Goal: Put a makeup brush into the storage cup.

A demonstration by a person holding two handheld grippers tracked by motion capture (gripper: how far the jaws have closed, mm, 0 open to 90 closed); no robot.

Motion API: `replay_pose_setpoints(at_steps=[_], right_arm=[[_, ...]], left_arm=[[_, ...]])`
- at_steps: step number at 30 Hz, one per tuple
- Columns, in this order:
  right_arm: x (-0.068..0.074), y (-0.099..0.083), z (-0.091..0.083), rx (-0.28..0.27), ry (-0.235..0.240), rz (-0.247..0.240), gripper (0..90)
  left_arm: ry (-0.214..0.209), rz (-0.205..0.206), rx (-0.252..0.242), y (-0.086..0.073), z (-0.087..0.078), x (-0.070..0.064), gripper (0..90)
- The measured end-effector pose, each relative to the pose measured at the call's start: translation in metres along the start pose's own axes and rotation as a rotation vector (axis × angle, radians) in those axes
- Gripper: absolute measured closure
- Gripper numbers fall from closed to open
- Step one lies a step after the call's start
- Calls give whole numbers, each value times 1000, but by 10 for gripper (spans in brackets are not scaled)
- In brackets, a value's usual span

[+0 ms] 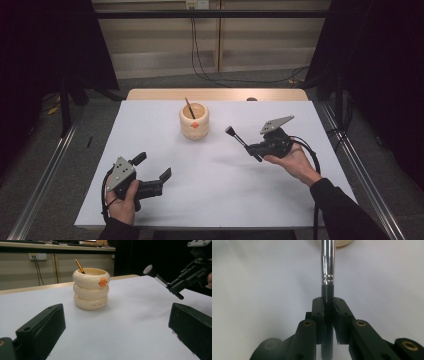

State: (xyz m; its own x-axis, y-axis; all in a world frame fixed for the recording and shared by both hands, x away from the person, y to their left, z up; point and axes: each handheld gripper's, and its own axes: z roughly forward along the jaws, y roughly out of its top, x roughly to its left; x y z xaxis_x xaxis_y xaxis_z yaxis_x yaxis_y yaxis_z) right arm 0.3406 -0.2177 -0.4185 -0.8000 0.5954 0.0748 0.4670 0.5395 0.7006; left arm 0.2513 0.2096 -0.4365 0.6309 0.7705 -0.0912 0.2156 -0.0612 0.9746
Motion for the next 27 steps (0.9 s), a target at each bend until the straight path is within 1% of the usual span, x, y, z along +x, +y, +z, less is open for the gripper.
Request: replay_pose_setpoints(at_steps=[1,2,4,6,7,9,10,11,12,14,15,17,18,19,20,21,22,23,24,26,27], right_arm=[[1,-1,-1,-12,-9,8,804],[1,-2,-2,-31,-5,11,804],[2,-4,-3,-54,-10,24,804],[2,-6,-4,-80,-16,26,804],[1,-7,-5,-95,1,31,804],[2,-8,-7,-116,-9,41,804],[3,-9,-9,-140,-10,35,804],[5,-9,-11,-161,-25,34,804],[5,-9,-12,-172,-16,35,804],[7,-10,-13,-190,-22,45,804],[7,-11,-13,-204,-18,48,804],[8,-11,-15,-228,-18,51,804],[8,-12,-16,-253,-6,52,804],[8,-12,-16,-262,-12,51,804],[9,-12,-16,-272,1,54,804],[9,-12,-16,-285,-8,45,804],[11,-12,-15,-288,-43,47,804],[10,-13,-14,-296,-27,51,804],[11,-14,-13,-312,-27,55,804],[13,-15,-11,-324,-19,40,804],[14,-15,-11,-343,-13,35,804]], left_arm=[[0,0,0,0,0,0,7],[-1,-1,0,0,0,0,7],[-1,0,2,0,0,0,7],[4,4,1,0,0,0,8],[2,-1,0,0,0,0,7],[2,-1,2,0,0,0,7],[4,2,0,0,0,0,7],[5,3,-1,0,0,0,8],[4,-1,-1,0,0,0,7],[8,2,-2,0,0,0,8],[2,-1,-3,0,0,0,8],[11,6,0,0,-1,0,7],[10,5,-1,0,-1,0,8],[7,2,-4,0,-1,0,8],[8,2,-3,0,-1,0,8],[6,3,-2,0,-1,0,8],[5,1,-2,0,-1,0,8],[7,4,-3,1,-1,-1,9],[5,6,-3,1,-1,-1,9],[-2,3,-5,1,-1,-1,9],[0,6,-5,1,-1,-1,9]])
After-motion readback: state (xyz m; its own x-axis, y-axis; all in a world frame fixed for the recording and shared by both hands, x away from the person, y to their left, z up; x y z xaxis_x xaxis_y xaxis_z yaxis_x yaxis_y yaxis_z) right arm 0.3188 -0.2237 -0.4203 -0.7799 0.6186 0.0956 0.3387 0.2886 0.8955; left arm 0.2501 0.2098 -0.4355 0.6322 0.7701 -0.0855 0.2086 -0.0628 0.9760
